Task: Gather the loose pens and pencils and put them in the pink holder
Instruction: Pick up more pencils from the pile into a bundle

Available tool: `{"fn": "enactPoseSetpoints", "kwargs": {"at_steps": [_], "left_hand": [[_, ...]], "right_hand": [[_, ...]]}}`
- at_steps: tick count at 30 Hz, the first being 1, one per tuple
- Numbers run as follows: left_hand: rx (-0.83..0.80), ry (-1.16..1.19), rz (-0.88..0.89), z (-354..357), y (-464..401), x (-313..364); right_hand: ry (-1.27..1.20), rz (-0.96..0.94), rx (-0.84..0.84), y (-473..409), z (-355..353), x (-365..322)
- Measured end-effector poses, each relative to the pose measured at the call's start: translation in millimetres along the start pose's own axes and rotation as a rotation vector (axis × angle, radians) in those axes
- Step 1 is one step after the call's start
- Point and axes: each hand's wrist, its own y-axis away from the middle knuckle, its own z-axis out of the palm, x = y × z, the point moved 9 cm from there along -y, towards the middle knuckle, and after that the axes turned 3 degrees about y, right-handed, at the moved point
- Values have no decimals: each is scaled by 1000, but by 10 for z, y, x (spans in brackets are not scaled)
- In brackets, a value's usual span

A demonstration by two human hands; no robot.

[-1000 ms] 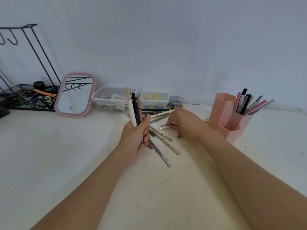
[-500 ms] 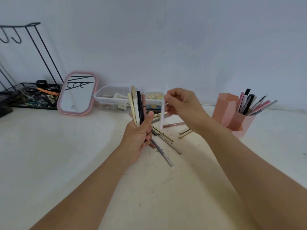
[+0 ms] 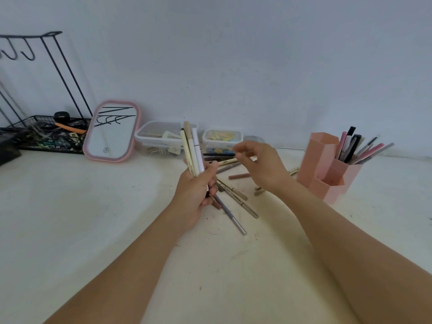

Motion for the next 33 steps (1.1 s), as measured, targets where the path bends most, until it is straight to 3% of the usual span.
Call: {"fn": "enactPoseSetpoints", "kwargs": {"at_steps": [5,10,16,23,33], "left_hand": [[141,80,42,-168,-37,50],[189,147,66,-235,-33,100],[202,82,66,-206,-23,101],[128,-1,36,-148,-10,80],[165,103,1,-189,9,86]], "right_hand": [[386,-151,-237,51,412,209],[535,-119,-366,77,618,284],[479,-75,-243,22,377,166],[485,0,-212,-17,316,313],[506,99,-148,-49,161,477]]}}
